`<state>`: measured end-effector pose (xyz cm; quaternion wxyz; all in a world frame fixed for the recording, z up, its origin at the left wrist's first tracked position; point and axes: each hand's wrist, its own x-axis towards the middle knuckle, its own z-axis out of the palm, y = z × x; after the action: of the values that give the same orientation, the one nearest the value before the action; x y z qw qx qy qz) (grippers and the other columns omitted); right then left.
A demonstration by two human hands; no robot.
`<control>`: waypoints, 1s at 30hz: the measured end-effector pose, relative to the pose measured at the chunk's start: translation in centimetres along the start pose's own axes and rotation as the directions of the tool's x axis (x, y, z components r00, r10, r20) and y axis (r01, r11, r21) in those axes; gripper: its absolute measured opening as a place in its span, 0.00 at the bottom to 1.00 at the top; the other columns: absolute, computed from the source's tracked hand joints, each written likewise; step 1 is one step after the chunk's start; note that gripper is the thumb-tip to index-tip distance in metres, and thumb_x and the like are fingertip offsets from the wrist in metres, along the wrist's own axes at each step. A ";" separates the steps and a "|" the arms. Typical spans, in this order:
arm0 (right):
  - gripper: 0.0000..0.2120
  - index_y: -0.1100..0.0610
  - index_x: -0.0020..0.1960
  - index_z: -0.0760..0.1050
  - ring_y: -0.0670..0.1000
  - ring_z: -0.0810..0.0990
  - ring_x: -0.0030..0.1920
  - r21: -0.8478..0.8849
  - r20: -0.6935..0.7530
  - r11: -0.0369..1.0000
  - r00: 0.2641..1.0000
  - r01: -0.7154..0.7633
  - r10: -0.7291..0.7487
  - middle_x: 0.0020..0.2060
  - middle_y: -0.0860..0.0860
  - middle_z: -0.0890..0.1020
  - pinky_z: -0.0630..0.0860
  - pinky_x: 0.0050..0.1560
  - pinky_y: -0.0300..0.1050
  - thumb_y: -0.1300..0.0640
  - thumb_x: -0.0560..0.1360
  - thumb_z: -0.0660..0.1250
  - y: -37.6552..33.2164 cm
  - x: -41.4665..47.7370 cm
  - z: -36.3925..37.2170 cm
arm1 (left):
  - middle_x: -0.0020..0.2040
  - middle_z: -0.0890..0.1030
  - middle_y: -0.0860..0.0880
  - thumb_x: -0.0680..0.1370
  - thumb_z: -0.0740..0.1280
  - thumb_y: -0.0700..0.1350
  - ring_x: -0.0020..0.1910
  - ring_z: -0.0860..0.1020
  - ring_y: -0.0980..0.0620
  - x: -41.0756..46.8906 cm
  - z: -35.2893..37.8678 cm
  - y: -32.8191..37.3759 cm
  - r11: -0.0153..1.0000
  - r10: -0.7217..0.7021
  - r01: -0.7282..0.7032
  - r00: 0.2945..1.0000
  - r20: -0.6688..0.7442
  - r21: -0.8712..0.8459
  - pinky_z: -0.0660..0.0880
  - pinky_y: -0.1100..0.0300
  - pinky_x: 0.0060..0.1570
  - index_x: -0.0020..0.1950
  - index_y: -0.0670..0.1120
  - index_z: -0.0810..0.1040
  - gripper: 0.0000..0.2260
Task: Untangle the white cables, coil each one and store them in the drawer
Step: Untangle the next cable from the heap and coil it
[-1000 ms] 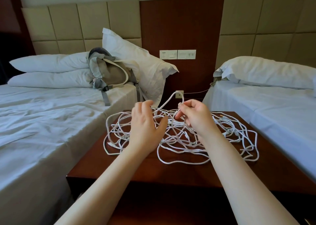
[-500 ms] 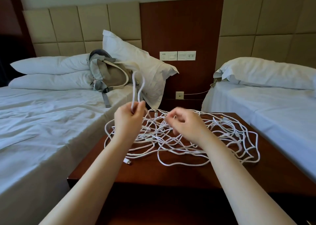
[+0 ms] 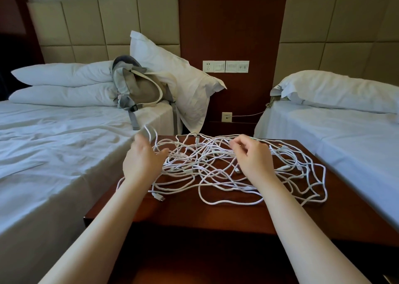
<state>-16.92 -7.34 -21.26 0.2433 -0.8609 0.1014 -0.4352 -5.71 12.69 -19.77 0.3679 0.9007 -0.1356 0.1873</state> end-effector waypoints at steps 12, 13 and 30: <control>0.10 0.54 0.45 0.74 0.43 0.73 0.29 0.643 0.108 0.729 0.971 -0.234 0.216 0.28 0.49 0.76 0.70 0.32 0.32 0.59 0.81 0.55 -5.4 1.9 -2.8 | 0.32 0.71 0.52 0.73 0.64 0.46 0.33 0.68 0.55 -3.6 0.0 5.2 0.671 0.698 -0.728 0.684 -0.209 -0.142 0.65 0.61 0.37 0.37 0.43 0.74 0.08; 0.10 0.54 0.46 0.75 0.44 0.76 0.33 0.603 0.117 0.769 0.977 -0.211 0.176 0.31 0.50 0.79 0.71 0.36 0.30 0.57 0.81 0.56 -5.7 2.0 -3.0 | 0.30 0.71 0.54 0.74 0.65 0.46 0.30 0.67 0.58 -3.9 0.2 5.6 0.691 0.685 -0.685 0.722 -0.096 -0.230 0.65 0.61 0.35 0.37 0.43 0.77 0.08; 0.09 0.55 0.53 0.79 0.37 0.73 0.34 0.610 0.192 0.784 0.981 -0.120 0.001 0.30 0.46 0.74 0.70 0.45 0.25 0.60 0.80 0.60 -7.4 2.1 -4.1 | 0.22 0.70 0.58 0.78 0.64 0.38 0.22 0.67 0.60 -5.6 1.8 6.9 0.694 0.539 -0.394 0.839 0.072 -0.603 0.61 0.71 0.25 0.40 0.40 0.79 0.08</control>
<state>-19.22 -3.17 -14.01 0.5338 -0.7659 -0.0416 -0.3559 -12.93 7.18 -19.18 0.5379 0.7008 -0.4544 0.1145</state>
